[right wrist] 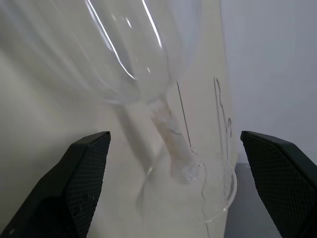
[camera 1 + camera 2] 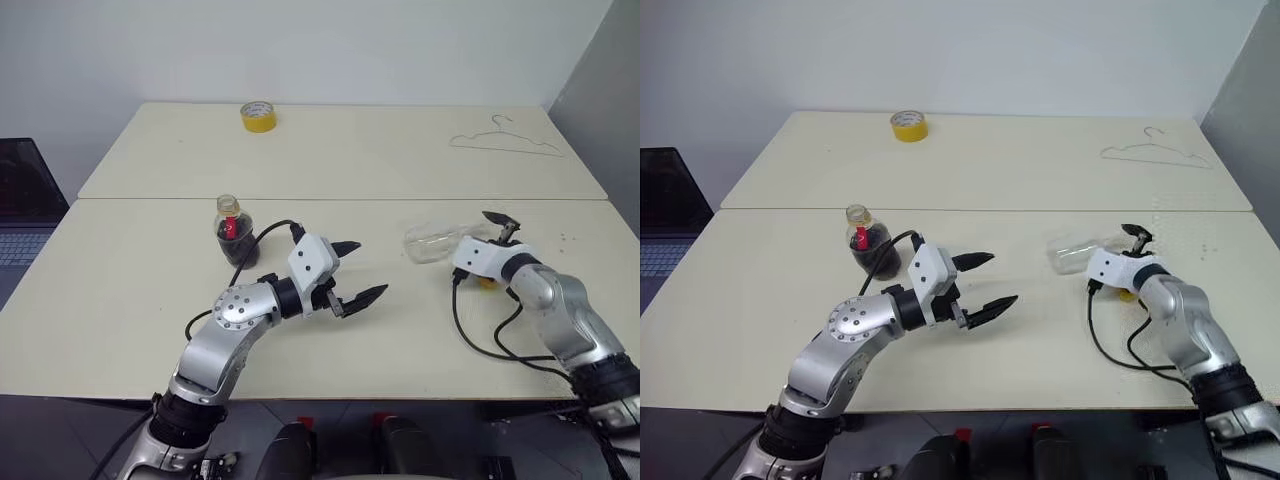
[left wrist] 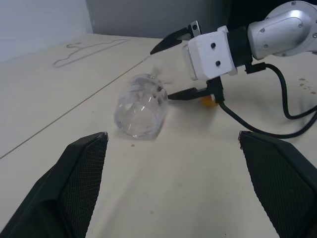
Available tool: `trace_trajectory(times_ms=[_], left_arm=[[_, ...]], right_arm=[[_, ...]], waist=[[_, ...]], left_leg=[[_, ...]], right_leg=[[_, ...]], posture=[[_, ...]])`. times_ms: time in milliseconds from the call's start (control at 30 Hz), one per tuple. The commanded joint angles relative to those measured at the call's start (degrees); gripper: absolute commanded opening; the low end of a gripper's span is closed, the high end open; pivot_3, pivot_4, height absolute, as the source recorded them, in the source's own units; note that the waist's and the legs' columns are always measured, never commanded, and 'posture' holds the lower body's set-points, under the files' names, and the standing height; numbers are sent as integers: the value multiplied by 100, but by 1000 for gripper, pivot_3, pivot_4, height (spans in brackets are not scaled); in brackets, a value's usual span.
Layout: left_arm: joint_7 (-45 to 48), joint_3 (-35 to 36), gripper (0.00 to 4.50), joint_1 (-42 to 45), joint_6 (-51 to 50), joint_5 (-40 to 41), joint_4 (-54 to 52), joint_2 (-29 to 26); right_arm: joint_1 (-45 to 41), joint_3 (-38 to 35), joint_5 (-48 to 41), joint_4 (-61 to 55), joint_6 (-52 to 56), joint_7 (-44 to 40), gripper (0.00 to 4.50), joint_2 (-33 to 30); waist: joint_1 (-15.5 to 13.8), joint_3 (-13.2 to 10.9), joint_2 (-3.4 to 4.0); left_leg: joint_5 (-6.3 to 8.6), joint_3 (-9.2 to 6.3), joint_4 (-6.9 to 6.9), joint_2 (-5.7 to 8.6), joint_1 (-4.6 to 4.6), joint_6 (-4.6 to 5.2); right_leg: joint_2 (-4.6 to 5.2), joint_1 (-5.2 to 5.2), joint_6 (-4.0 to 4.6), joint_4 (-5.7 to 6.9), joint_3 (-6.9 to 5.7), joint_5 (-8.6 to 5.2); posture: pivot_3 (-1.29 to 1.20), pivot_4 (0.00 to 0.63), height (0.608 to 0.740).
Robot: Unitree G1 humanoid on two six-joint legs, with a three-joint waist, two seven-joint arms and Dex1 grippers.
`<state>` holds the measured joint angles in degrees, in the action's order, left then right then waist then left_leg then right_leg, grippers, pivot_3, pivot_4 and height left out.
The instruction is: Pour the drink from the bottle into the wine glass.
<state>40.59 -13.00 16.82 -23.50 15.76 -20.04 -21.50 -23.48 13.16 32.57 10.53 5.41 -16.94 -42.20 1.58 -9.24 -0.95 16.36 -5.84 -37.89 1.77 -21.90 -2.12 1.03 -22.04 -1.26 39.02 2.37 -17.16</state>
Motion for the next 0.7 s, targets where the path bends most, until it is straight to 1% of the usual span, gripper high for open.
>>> trace_trajectory(times_ms=[33, 200, 400, 467, 533, 700], left_arm=[[-5, 110, 4457, 104, 25, 78, -96, 3], [-44, 121, 4457, 111, 28, 69, -86, 22], [-84, 129, 4457, 100, 24, 55, -89, 20], [-112, 143, 4500, 86, 17, 47, -95, 9], [-139, 150, 4500, 76, 13, 42, -100, -4], [-207, 202, 4500, 45, 22, 36, -99, -30]], right_arm=[[-366, 87, 199, 686, -460, 222, 4500, -115], [-839, 290, 409, 1617, -930, 500, 4500, -45], [-1267, 506, 615, 2344, -1320, 888, 4500, 157], [-1390, 557, 656, 2518, -1394, 998, 4101, 255], [-1494, 618, 723, 2671, -1436, 1112, 3529, 355], [-1541, 632, 732, 2808, -1503, 1306, 1736, 452]], waist=[[0, 0, 0], [7, 0, 0], [23, 0, 0], [25, 0, 0], [31, 0, 0], [25, 0, 0]], left_leg=[[0, 2, 0, 0, -1, 0], [0, 9, -3, 0, 5, 1], [0, 14, -3, -1, 5, 0], [0, 14, -3, -2, 6, 0], [0, 16, -3, -3, 6, 0], [0, 15, -3, -3, 5, 0]], right_leg=[[0, 0, 0, -1, 1, 0], [1, 1, 0, 4, 6, 1], [0, 1, 0, 4, 10, 1], [0, 1, 0, 5, 11, 1], [0, 1, 0, 6, 12, 1], [0, 0, 0, 6, 12, 1]], posture=[[0, 150, 740], [0, 150, 740], [0, 150, 740], [0, 150, 740], [0, 150, 740], [0, 150, 740]])
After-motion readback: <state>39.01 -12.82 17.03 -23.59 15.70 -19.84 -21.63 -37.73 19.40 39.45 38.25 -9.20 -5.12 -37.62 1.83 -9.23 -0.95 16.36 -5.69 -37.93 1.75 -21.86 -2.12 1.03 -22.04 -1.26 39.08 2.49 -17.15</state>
